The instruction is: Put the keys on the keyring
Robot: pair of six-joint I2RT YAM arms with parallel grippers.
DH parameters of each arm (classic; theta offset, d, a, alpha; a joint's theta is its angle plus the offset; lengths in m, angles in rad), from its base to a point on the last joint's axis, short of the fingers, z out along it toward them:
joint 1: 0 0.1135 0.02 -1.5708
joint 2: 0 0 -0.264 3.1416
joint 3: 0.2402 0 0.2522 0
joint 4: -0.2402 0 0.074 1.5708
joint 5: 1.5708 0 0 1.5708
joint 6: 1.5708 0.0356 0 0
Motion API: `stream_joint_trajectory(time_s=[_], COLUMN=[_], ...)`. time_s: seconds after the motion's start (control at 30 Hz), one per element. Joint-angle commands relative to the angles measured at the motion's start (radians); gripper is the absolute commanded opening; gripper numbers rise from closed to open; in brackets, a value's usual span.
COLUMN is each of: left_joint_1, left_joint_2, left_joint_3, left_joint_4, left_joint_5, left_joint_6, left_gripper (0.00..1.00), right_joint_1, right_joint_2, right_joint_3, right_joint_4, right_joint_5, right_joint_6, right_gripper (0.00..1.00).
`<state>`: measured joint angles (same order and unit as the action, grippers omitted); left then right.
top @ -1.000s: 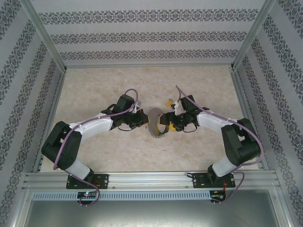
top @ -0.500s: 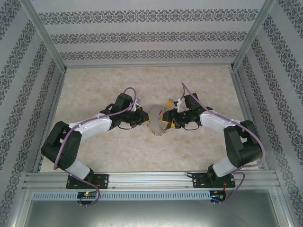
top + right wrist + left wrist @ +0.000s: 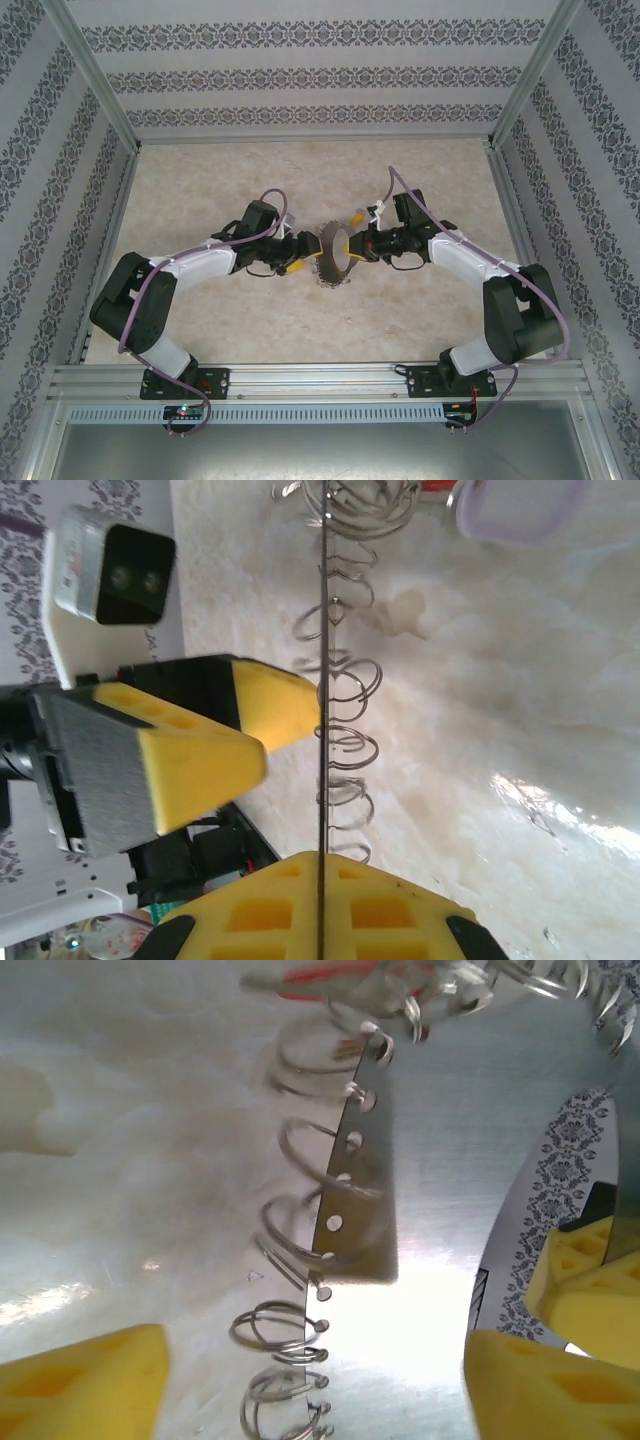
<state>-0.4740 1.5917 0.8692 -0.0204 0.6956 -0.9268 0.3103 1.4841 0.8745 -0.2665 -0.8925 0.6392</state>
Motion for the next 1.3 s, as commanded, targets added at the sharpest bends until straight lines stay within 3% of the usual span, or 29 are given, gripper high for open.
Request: stream_joint_trajectory(time_s=[0.0, 0.23, 0.4, 0.5, 0.63, 0.7, 0.8, 0.9, 0.97, 1.13, 1.27], left_joint_1=[0.050, 0.156, 0.172, 0.172, 0.172, 0.171, 0.166, 0.149, 0.136, 0.048, -0.037], left_joint_2=[-0.075, -0.238, -0.386, -0.493, -0.569, -0.564, -0.516, -0.478, -0.478, -0.476, -0.418], left_joint_3=[0.062, 0.193, 0.153, 0.058, -0.017, -0.007, 0.069, 0.132, 0.139, 0.032, -0.043], left_joint_4=[-0.137, -0.408, -0.303, -0.111, 0.019, -0.030, -0.255, -0.416, -0.440, -0.258, -0.067], left_joint_5=[0.025, -0.087, -0.179, -0.151, -0.094, 0.066, 0.263, 0.369, 0.408, 0.339, 0.235], left_joint_6=[0.108, 0.318, 0.473, 0.600, 0.798, 0.965, 1.209, 1.370, 1.423, 1.425, 1.425], left_gripper=[0.87, 0.97, 0.98, 0.98, 0.97, 0.97, 0.95, 0.93, 0.92, 0.88, 0.77], right_joint_1=[0.016, 0.093, 0.182, 0.238, 0.285, 0.305, 0.309, 0.322, 0.329, 0.332, 0.335], right_joint_2=[-0.012, -0.028, -0.029, -0.080, -0.194, -0.249, -0.272, -0.218, -0.174, -0.125, -0.121], right_joint_3=[0.093, 0.246, 0.341, 0.367, 0.310, 0.266, 0.254, 0.300, 0.329, 0.381, 0.392], right_joint_4=[-0.172, -0.465, -0.576, -0.607, -0.548, -0.514, -0.522, -0.596, -0.659, -0.678, -0.658], right_joint_5=[0.031, 0.344, 0.434, 0.525, 0.500, 0.486, 0.481, 0.573, 0.622, 0.570, 0.523], right_joint_6=[-0.135, -0.400, -0.606, -0.769, -1.060, -1.223, -1.436, -1.562, -1.641, -1.677, -1.672], right_gripper=[0.00, 0.00, 0.00, 0.00, 0.00, 0.00, 0.00, 0.00, 0.00, 0.00, 0.00])
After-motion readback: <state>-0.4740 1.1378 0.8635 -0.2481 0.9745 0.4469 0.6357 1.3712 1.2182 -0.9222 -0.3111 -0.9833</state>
